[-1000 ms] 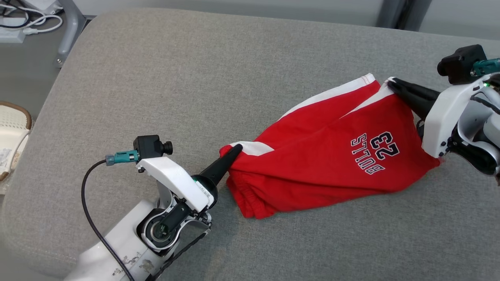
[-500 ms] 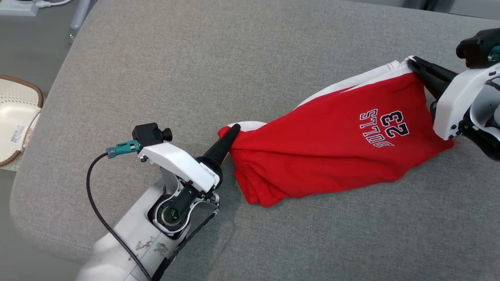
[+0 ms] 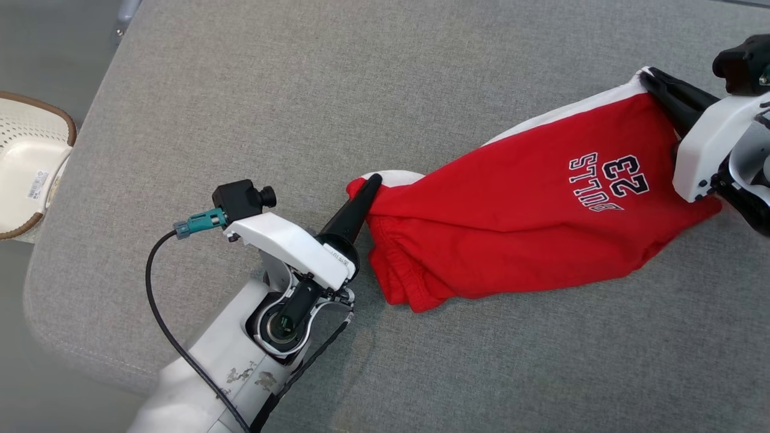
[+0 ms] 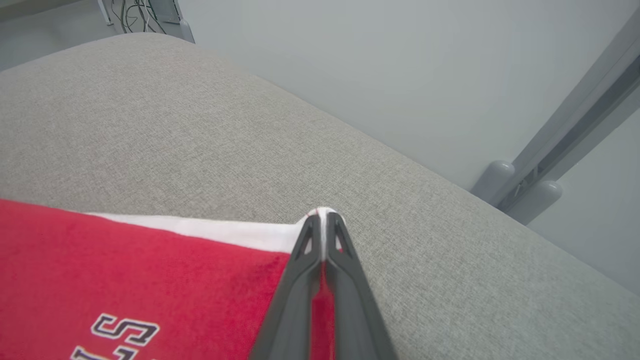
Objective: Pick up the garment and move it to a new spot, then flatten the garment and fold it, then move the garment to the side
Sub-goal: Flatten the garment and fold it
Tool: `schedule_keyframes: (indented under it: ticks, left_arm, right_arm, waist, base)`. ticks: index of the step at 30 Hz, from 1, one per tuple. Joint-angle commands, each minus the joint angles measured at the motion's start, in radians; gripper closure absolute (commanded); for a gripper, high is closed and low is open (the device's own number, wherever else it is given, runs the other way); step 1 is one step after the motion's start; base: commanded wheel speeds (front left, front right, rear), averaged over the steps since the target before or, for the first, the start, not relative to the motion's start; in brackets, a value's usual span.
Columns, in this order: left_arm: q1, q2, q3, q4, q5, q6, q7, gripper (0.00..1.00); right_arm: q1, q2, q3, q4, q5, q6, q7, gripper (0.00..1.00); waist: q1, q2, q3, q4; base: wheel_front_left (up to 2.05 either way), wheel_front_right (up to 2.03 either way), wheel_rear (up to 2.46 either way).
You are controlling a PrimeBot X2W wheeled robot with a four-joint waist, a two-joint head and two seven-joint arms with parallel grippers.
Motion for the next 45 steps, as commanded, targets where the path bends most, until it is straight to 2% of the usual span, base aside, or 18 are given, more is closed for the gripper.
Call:
schedule_keyframes:
  ticks: [1,6,7,8,9,20,21,22,23,27,32,38,45]
  left_arm:
    - [-0.02,-0.001,0.0,-0.005,0.009,-0.002,-0.012,1.0]
    - [-0.034,-0.007,-0.002,-0.022,0.034,-0.002,-0.066,0.93]
    - [-0.037,-0.008,-0.005,-0.024,0.037,-0.002,-0.075,0.88]
    - [-0.04,-0.005,-0.006,-0.022,0.048,-0.002,-0.093,0.88]
    - [-0.043,-0.004,-0.006,-0.015,0.054,-0.002,-0.114,1.0]
    - [-0.055,-0.008,-0.04,0.011,0.039,-0.002,-0.164,1.0]
    - [-0.056,-0.008,-0.043,0.017,0.036,-0.002,-0.164,0.76]
    - [-0.059,-0.008,-0.045,0.024,0.036,-0.002,-0.168,0.24]
    - [-0.06,-0.009,-0.045,0.033,0.036,-0.002,-0.171,0.0]
    - [-0.075,-0.011,-0.057,0.06,0.036,-0.002,-0.174,0.0]
    - [-0.081,0.002,-0.092,0.096,0.089,-0.002,-0.203,0.0]
    - [-0.094,0.029,-0.156,0.171,0.254,-0.002,-0.234,0.0]
    - [-0.066,0.044,-0.093,0.245,0.49,-0.002,-0.235,0.0]
  right_arm:
    - [-0.016,0.003,0.0,0.008,-0.019,0.0,-0.019,1.0]
    - [-0.027,0.016,0.0,0.037,-0.038,0.0,-0.031,1.0]
    - [-0.03,0.015,0.0,0.044,-0.043,0.0,-0.035,1.0]
    - [-0.032,0.016,0.0,0.051,-0.045,0.0,-0.038,1.0]
    - [-0.031,0.017,0.0,0.06,-0.039,0.0,-0.036,1.0]
    - [-0.019,0.028,0.0,0.121,-0.021,0.0,-0.023,1.0]
    - [-0.019,0.03,0.0,0.124,-0.007,0.0,-0.024,1.0]
    - [-0.024,0.032,0.0,0.126,-0.003,0.0,-0.034,0.69]
    - [-0.025,0.034,0.0,0.135,0.014,0.0,-0.031,0.0]
    - [-0.024,0.047,0.0,0.143,0.007,0.0,-0.024,0.0]
    - [0.006,0.056,0.0,0.162,-0.001,0.0,-0.027,0.0]
    - [0.044,0.066,0.0,0.149,-0.009,0.0,-0.086,0.0]
    - [0.081,0.076,-0.014,0.165,-0.003,0.0,-0.117,0.0]
  waist:
    - [0.0,0.0,0.007,0.004]
    - [0.0,0.0,0.022,0.009]
    - [0.0,0.0,0.025,0.01]
    - [0.0,0.0,0.027,0.01]
    - [0.0,0.0,0.029,0.01]
    - [0.0,0.0,0.045,0.008]
    - [0.0,0.0,0.046,0.007]
    - [0.0,0.0,0.047,0.007]
    - [0.0,0.0,0.048,0.007]
    - [0.0,0.0,0.046,0.005]
    - [0.0,0.0,0.021,-0.004]
    - [0.0,0.0,-0.031,-0.021]
    - [0.0,0.0,-0.108,-0.051]
  base:
    - [0.0,0.0,0.0]
    - [0.0,0.0,0.0]
    - [0.0,0.0,0.0]
    - [0.0,0.0,0.0]
    - [0.0,0.0,0.0]
    - [0.0,0.0,0.0]
    - [0.0,0.0,0.0]
    - [0.0,0.0,0.0]
    - [0.0,0.0,0.0]
    - [0.0,0.0,0.0]
    - [0.0,0.0,0.0]
    - [0.0,0.0,0.0]
    - [0.0,0.0,0.0]
